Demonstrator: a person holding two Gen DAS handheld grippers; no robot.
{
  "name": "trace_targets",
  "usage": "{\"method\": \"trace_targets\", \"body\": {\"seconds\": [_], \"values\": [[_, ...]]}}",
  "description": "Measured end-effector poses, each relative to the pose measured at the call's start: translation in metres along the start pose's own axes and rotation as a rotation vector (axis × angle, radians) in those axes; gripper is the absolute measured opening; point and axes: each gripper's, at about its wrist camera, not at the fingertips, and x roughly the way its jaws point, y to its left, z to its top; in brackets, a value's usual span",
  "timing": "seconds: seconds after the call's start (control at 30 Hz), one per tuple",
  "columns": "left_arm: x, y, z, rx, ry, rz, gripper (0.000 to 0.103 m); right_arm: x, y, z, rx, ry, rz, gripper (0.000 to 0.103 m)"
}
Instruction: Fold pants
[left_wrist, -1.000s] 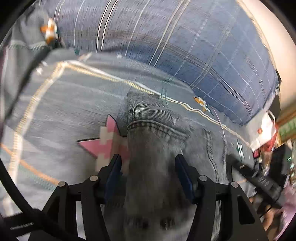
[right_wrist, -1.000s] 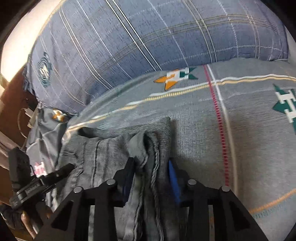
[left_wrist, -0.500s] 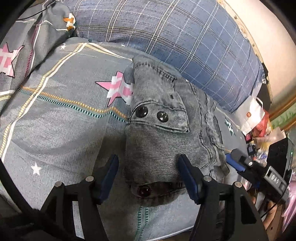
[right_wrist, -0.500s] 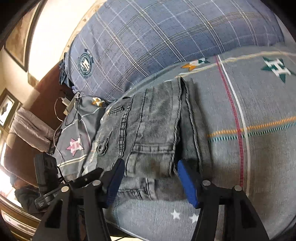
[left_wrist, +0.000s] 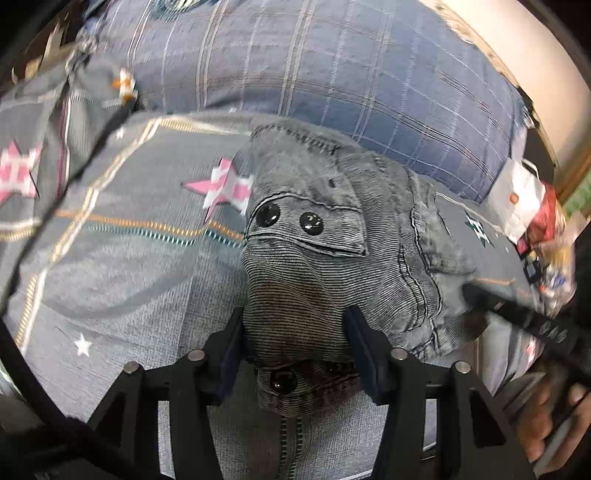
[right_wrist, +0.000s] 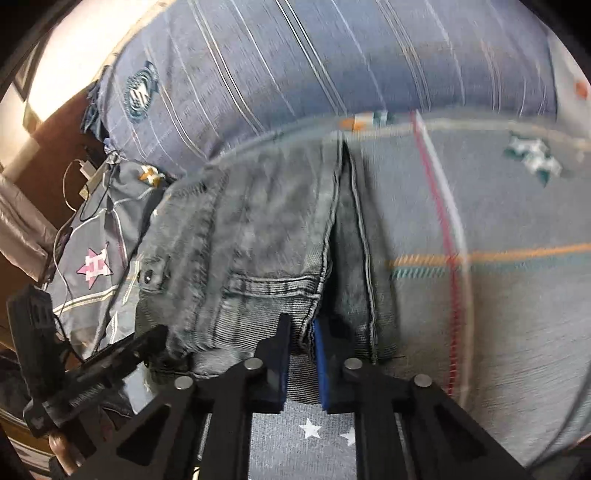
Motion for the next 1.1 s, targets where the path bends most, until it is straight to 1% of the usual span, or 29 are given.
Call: {"method": "trace_targets", "body": {"seconds": [0.03,0.07,0.1,0.17,0.2,0.3,0.37,0.4,0.47,0.53,0.6,0.63,0.67,0.7,0.73,0.77,0.8,0.87,0.97,1.03,1.07,1.1], "values": [[0.0,-0.001,-0.002,0.008,0.006,0.002,0.055,-0.013,0.005,0.001,-0.025,-0.033,-0.028,0.011],[0.003,-0.002,-0.003,0.014,0.013,0.008,0.055,-0.018,0.006,0.0,-0.033,-0.041,-0.047,0.011],[0.006,-0.002,-0.004,0.022,0.015,0.016,0.056,-0.015,0.004,-0.004,-0.032,-0.02,-0.068,0.011],[0.01,-0.007,-0.001,0.049,0.012,0.034,0.058,0.005,-0.003,-0.012,-0.016,0.059,-0.1,0.011],[0.011,-0.009,-0.002,0.066,0.004,0.051,0.059,0.013,-0.006,-0.014,-0.004,0.083,-0.099,0.011],[0.01,-0.017,-0.007,0.119,-0.018,0.095,0.061,0.005,0.001,-0.01,-0.028,0.055,-0.133,0.011],[0.007,-0.016,-0.006,0.117,-0.024,0.1,0.062,0.014,-0.001,-0.012,-0.03,0.073,-0.135,0.012],[0.003,-0.014,-0.005,0.106,-0.025,0.09,0.062,0.011,0.0,-0.011,-0.031,0.064,-0.135,0.012],[-0.005,-0.01,-0.002,0.079,-0.037,0.062,0.062,0.011,0.002,-0.012,-0.038,0.061,-0.13,0.015],[-0.014,-0.007,0.0,0.059,-0.06,0.047,0.062,0.006,-0.001,-0.013,-0.024,0.044,-0.104,0.016],[-0.026,-0.001,0.002,0.023,-0.098,0.041,0.066,-0.01,-0.008,-0.014,0.056,0.004,0.002,0.015],[-0.03,0.001,0.0,0.002,-0.105,0.034,0.069,-0.015,-0.012,-0.013,0.083,-0.012,0.039,0.019],[-0.031,0.006,-0.001,-0.028,-0.104,0.022,0.069,-0.019,-0.015,-0.013,0.112,-0.026,0.075,0.029],[-0.028,0.014,-0.002,-0.068,-0.08,0.001,0.069,-0.026,-0.019,-0.012,0.133,-0.046,0.101,0.038],[-0.024,0.02,-0.002,-0.094,-0.054,-0.024,0.069,-0.029,-0.022,-0.011,0.146,-0.063,0.104,0.066],[-0.019,0.026,-0.002,-0.134,-0.03,-0.062,0.069,-0.032,-0.025,-0.012,0.158,-0.081,0.105,0.081],[-0.015,0.031,-0.002,-0.17,-0.013,-0.091,0.069,-0.033,-0.028,-0.011,0.173,-0.09,0.113,0.081],[-0.009,0.034,-0.001,-0.19,0.014,-0.114,0.069,-0.029,-0.033,-0.01,0.2,-0.07,0.126,0.081],[-0.001,0.034,-0.005,-0.216,0.044,-0.13,0.069,-0.007,-0.047,-0.011,0.265,0.003,0.101,0.081],[0.004,0.031,-0.005,-0.202,0.056,-0.119,0.066,0.01,-0.05,-0.018,0.298,0.076,0.148,0.081],[0.006,0.029,-0.004,-0.194,0.056,-0.113,0.064,0.011,-0.047,-0.017,0.282,0.071,0.133,0.077],[0.006,0.025,-0.004,-0.178,0.052,-0.101,0.063,0.007,-0.041,-0.016,0.243,0.057,0.096,0.072]]}}
